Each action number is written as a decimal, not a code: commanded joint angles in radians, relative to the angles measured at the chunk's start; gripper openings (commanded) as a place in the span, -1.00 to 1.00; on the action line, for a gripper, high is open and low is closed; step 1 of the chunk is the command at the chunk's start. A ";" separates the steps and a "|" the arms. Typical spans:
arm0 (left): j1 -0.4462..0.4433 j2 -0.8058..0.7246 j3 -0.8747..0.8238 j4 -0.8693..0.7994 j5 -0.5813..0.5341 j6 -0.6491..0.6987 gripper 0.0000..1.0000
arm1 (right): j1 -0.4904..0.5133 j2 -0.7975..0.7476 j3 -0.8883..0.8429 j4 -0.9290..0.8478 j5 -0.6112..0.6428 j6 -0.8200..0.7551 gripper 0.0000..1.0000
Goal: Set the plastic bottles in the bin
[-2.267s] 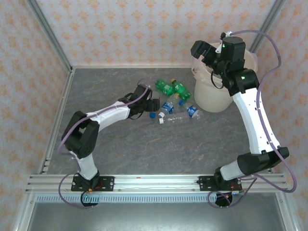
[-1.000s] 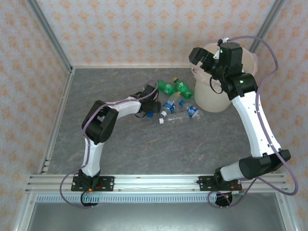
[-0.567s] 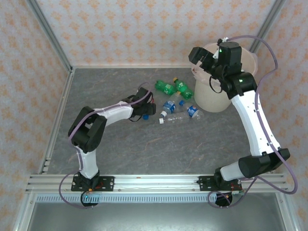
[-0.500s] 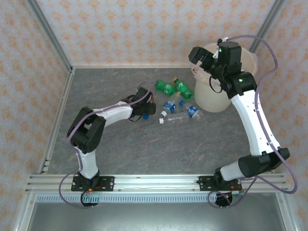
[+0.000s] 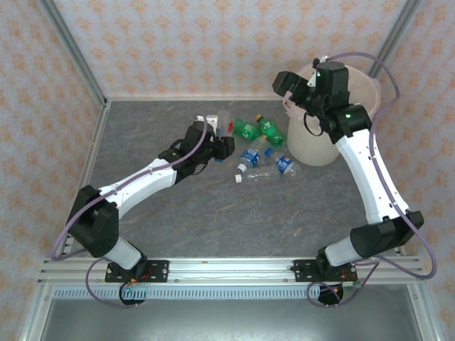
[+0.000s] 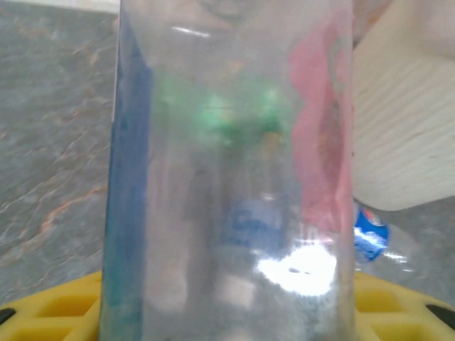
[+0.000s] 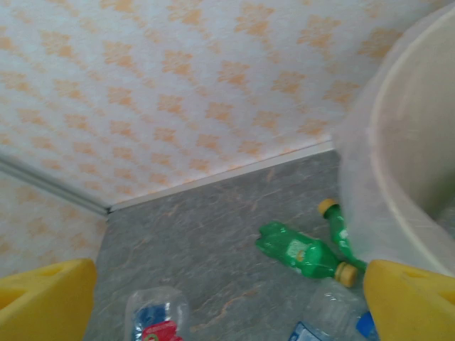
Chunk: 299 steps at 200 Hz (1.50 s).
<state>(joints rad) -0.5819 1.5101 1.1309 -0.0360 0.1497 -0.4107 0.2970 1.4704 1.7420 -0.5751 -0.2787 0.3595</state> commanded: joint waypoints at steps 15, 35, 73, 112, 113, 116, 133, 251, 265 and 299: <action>-0.010 -0.072 -0.012 0.087 0.054 0.036 0.01 | 0.088 0.066 0.065 0.042 -0.117 -0.049 0.66; -0.013 -0.103 -0.020 0.116 0.075 0.043 0.01 | 0.127 0.109 0.089 0.033 -0.168 -0.050 0.60; -0.019 -0.129 -0.011 0.135 0.102 0.053 0.01 | 0.170 0.174 0.106 0.035 -0.286 -0.046 0.60; -0.028 -0.136 -0.003 0.140 0.113 0.059 0.01 | 0.176 0.210 0.113 0.035 -0.359 -0.030 0.58; -0.029 -0.136 -0.003 0.140 0.113 0.059 0.01 | 0.176 0.210 0.113 0.035 -0.360 -0.030 0.58; -0.031 -0.137 -0.002 0.138 0.113 0.061 0.01 | 0.176 0.211 0.113 0.035 -0.364 -0.027 0.57; -0.033 -0.136 0.007 0.125 0.109 0.066 0.01 | 0.180 0.219 0.111 0.038 -0.388 -0.022 0.55; -0.052 -0.181 -0.015 0.117 0.102 0.067 0.02 | 0.206 0.225 0.065 0.019 -0.432 0.002 0.55; -0.052 -0.187 -0.018 0.113 0.105 0.067 0.02 | 0.209 0.226 0.062 0.023 -0.439 0.009 0.51; -0.055 -0.198 -0.028 0.108 0.104 0.064 0.02 | 0.215 0.226 0.067 0.014 -0.446 0.007 0.22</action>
<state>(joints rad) -0.6289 1.3411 1.1172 0.0513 0.2508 -0.3649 0.5049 1.6917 1.8141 -0.5518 -0.7120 0.3668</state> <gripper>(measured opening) 0.538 0.653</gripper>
